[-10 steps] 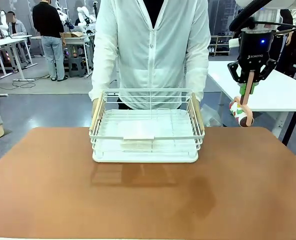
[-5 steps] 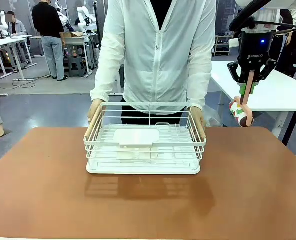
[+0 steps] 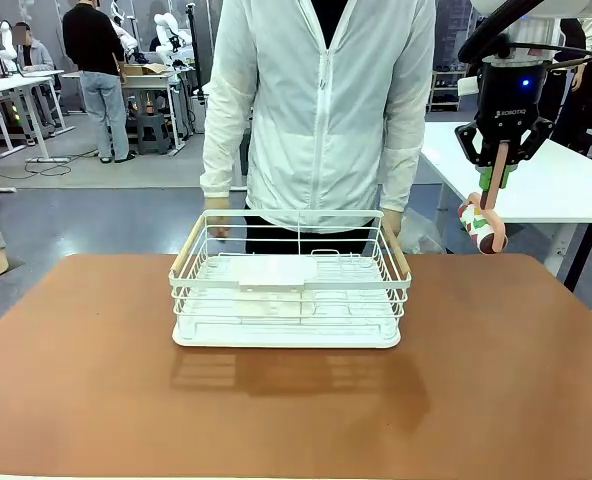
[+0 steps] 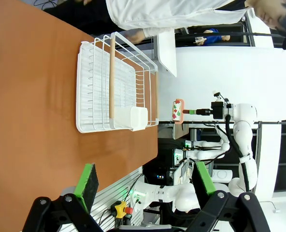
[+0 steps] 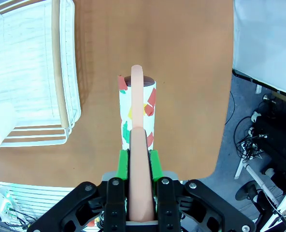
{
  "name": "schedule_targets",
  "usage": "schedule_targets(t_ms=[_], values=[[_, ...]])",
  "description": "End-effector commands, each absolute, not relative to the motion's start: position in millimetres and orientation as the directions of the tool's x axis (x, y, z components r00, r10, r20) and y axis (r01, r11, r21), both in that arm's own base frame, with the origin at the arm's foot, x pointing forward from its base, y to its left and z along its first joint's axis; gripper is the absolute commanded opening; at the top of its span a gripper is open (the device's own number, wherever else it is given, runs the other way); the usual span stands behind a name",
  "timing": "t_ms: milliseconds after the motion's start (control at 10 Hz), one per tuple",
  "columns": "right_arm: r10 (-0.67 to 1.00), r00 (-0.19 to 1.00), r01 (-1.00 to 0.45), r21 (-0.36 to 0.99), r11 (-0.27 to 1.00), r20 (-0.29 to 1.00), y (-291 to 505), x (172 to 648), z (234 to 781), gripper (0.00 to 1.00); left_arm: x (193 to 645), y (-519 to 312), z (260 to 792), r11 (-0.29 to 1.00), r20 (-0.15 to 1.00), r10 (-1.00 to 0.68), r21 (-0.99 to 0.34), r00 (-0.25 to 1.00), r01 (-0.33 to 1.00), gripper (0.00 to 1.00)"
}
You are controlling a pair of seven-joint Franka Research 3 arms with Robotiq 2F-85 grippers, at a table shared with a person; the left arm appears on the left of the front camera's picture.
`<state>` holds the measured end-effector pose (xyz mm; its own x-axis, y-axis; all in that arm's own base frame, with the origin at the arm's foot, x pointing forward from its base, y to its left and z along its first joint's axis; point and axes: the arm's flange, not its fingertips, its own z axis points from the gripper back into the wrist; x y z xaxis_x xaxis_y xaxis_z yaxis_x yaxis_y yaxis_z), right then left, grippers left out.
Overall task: Clean the table.
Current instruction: Place the Lint Roller down when the Dish drying rack is positioned in the middle of the table.
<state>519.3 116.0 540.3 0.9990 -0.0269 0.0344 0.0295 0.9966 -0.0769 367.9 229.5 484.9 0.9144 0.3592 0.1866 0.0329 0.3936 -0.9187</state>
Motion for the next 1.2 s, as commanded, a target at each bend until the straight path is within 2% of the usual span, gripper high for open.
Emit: schedule_targets(t_ms=[0,1100], values=[[-0.029,0.998,0.033,-0.073,0.997,0.052,114.4,515.8,541.6,0.21,364.9,230.8,485.7,0.388,0.190,0.357,-0.921,0.915,0.040,1.00],[-0.029,0.998,0.033,-0.073,0.997,0.052,114.4,515.8,541.6,0.21,364.9,230.8,485.7,0.388,0.190,0.357,-0.921,0.915,0.040,1.00]])
